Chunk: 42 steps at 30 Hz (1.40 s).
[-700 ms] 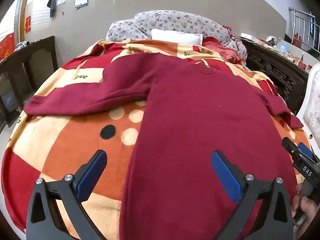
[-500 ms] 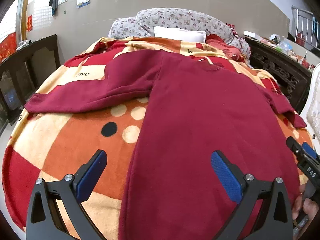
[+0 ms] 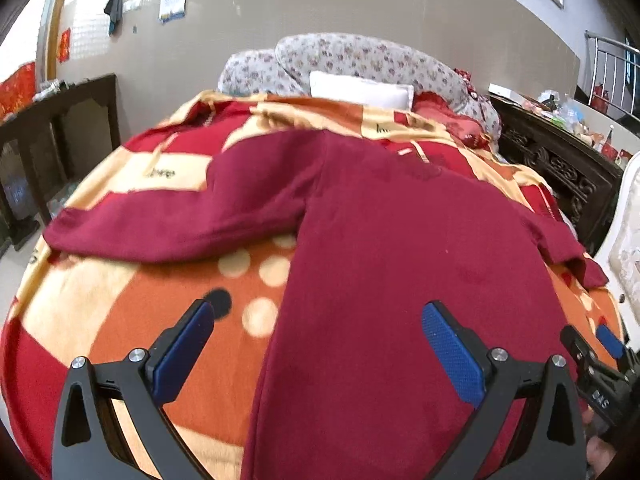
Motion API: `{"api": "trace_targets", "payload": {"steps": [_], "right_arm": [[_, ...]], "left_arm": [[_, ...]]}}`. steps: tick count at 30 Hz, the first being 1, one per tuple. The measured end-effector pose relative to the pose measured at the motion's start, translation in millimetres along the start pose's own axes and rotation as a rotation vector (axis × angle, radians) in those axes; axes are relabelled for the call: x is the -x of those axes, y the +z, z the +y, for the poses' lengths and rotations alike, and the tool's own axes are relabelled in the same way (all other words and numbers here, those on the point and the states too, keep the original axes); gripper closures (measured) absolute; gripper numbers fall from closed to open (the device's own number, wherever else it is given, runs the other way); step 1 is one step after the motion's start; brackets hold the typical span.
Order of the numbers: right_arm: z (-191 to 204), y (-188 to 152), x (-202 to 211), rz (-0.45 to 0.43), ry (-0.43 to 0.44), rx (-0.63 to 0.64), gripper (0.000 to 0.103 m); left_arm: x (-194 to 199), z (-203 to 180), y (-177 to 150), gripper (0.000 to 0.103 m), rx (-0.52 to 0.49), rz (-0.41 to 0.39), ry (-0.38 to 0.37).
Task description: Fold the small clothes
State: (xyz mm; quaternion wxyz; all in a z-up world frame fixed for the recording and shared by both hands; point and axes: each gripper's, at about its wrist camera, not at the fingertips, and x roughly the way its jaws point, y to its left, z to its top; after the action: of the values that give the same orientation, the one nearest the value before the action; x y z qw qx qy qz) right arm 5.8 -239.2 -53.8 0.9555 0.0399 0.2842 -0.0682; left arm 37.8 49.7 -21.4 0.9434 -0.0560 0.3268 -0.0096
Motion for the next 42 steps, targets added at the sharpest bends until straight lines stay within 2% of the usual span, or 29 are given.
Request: {"api": "trace_targets", "payload": {"steps": [4, 6, 7, 9, 12, 19, 35, 42], "right_arm": [[5, 5, -1, 0.002, -0.012, 0.024, 0.000], [4, 5, 0, -0.005, 0.003, 0.002, 0.000], [4, 5, 0, -0.015, 0.038, -0.053, 0.000], [4, 3, -1, -0.009, 0.034, -0.047, 0.000], [6, 4, -1, 0.005, -0.006, 0.018, 0.000], [3, 5, 0, 0.002, 0.000, 0.012, 0.000], [2, 5, 0, -0.012, 0.032, -0.036, 0.000], [3, 5, 0, -0.011, 0.025, -0.025, 0.000]], "left_arm": [[-10, -10, -10, 0.000, -0.079, -0.041, -0.009], [-17, -12, -17, 0.000, -0.107, -0.016, -0.020], [-21, -12, -19, 0.000, -0.103, 0.003, -0.030], [-30, -9, -21, 0.000, -0.082, 0.048, -0.030], [-36, -3, -22, 0.000, -0.048, 0.073, -0.029], [-41, 6, -28, 0.000, 0.007, 0.104, -0.051], [-22, 7, -30, 0.000, 0.016, 0.003, -0.035], [-24, 9, -29, 0.000, 0.024, 0.011, -0.036]]}}
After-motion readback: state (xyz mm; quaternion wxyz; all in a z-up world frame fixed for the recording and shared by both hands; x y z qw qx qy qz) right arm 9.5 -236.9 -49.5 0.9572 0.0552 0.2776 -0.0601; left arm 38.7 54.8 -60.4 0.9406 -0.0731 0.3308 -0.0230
